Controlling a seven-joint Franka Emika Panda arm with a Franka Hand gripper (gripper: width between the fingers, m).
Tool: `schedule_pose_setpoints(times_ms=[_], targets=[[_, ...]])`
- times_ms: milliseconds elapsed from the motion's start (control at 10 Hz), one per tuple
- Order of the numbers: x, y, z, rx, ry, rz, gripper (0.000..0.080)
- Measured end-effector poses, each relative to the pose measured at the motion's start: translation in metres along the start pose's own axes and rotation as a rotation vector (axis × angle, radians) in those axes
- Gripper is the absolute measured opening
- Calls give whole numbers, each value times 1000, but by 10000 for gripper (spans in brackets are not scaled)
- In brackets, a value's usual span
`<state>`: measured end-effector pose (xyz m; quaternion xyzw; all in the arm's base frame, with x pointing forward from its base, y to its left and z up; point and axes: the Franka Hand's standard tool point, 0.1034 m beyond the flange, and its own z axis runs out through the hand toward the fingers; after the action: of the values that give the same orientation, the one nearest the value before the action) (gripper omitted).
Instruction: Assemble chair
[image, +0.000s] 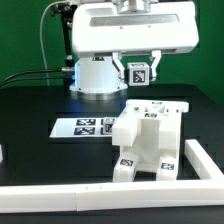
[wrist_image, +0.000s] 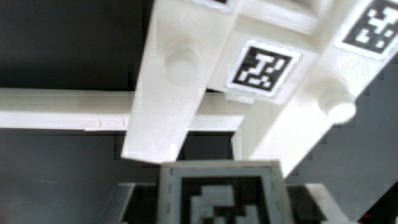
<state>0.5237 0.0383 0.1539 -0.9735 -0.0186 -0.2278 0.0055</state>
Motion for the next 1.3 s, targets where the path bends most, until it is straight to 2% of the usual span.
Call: schedule_pose_setpoints(times_ms=[300,600,700,800,1000,1200,1300], targets=[[-1,-1,1,0,0,13,271],[-3,-48,25,15,27,47,271],[-6,-62,28,24,21,40,271],[-5,-55,27,18,23,38,271],[-6,-56,28,16,24,37,271],[-9,-55,38,5,31,31,271],[-4,-56,41,3,41,30,271]])
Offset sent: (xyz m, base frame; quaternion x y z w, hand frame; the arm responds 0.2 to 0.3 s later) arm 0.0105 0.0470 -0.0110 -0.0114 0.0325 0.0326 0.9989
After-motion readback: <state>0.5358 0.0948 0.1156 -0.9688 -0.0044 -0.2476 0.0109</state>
